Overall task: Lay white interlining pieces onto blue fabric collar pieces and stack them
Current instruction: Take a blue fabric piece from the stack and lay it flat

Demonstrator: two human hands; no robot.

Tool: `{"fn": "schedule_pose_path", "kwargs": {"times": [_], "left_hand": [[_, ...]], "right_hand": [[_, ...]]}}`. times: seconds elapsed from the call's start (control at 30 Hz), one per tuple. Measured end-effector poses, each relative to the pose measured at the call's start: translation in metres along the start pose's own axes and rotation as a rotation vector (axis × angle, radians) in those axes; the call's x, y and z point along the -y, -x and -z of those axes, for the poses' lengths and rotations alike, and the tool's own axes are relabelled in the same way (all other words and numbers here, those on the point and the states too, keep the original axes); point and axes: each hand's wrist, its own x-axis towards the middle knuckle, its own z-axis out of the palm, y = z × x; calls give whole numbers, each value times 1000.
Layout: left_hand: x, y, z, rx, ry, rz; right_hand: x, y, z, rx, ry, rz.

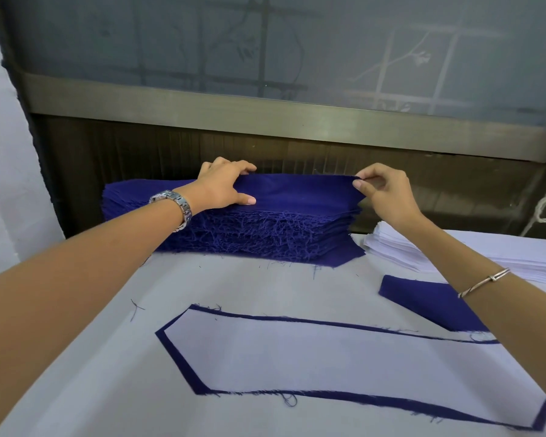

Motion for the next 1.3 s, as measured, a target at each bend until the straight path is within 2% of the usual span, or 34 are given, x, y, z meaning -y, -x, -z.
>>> {"fn": "schedule_pose_path", "kwargs": {"times": [0.1, 0.33, 0.63, 0.8, 0.97, 1.17, 1.3], "left_hand": [[5, 1, 8, 8, -54, 0], [32, 23, 28, -94, -135, 6], [100, 58, 62, -97, -190, 199], [111, 65, 82, -224, 36, 237], [91, 71, 100, -246, 288, 196], [59, 88, 93, -178, 641, 299], [49, 102, 76, 40, 685, 368]], "right_hand": [[-1, 6, 2, 21, -57, 17], [0, 9, 5, 25, -133, 30], [6, 7, 8, -12, -98, 5], [8, 4, 19, -39, -149, -10], [4, 1, 55, -85, -230, -127], [-10, 23, 125, 118, -264, -142], [-51, 38, 176, 325, -200, -197]]}}
